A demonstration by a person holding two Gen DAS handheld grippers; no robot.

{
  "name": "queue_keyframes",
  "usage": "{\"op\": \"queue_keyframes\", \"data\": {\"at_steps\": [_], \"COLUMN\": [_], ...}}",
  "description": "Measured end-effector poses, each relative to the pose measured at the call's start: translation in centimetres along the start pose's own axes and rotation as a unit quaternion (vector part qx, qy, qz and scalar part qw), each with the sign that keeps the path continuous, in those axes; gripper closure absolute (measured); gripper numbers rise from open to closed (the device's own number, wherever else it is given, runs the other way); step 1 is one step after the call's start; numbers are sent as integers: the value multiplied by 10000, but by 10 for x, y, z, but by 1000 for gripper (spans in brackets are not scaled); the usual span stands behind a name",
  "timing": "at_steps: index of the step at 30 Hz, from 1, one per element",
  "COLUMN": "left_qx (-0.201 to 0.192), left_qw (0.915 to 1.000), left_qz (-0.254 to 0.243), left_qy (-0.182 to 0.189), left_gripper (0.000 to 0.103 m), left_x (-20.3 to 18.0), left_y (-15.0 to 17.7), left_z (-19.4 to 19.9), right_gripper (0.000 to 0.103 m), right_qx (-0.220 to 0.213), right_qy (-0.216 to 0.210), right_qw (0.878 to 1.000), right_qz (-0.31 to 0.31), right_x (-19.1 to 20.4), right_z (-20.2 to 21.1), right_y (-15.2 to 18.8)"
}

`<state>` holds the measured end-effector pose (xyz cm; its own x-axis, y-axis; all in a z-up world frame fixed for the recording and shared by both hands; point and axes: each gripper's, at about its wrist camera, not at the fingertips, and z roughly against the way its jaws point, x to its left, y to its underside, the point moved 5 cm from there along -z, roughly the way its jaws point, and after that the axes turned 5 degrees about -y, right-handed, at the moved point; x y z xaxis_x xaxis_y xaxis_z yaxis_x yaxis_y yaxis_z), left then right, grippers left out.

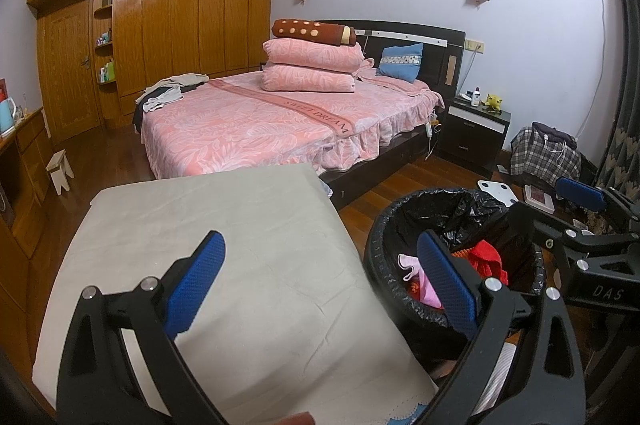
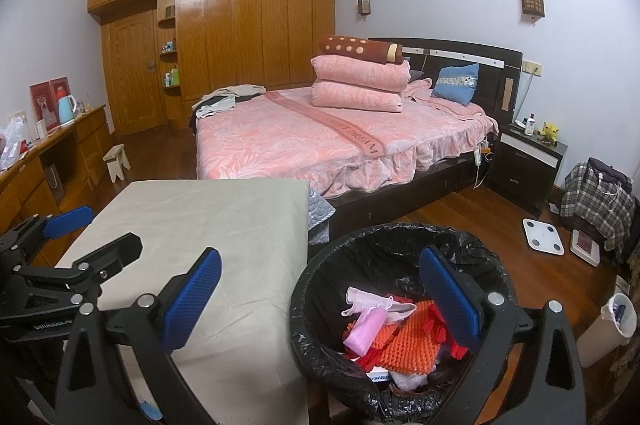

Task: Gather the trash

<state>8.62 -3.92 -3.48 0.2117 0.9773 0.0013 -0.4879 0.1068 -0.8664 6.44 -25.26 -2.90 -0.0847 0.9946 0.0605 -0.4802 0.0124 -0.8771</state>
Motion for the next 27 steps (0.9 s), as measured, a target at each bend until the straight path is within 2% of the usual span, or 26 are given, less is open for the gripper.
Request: {"op": "queue_keyframes", "data": {"at_steps": [27], "left_qx": [22], "left_qw": [10000], "left_qz": [-11], "left_qy": [-5], "left_gripper": [9], "left_x": [2], "left_y": [0], "left_z": [0], "right_gripper": [6], "right_qx": [2], "right_qy": [-4], "right_qw": [10000], "right_qz": [1], "right_x": [-1], "right_z": [-3], "right_y": [-2]}}
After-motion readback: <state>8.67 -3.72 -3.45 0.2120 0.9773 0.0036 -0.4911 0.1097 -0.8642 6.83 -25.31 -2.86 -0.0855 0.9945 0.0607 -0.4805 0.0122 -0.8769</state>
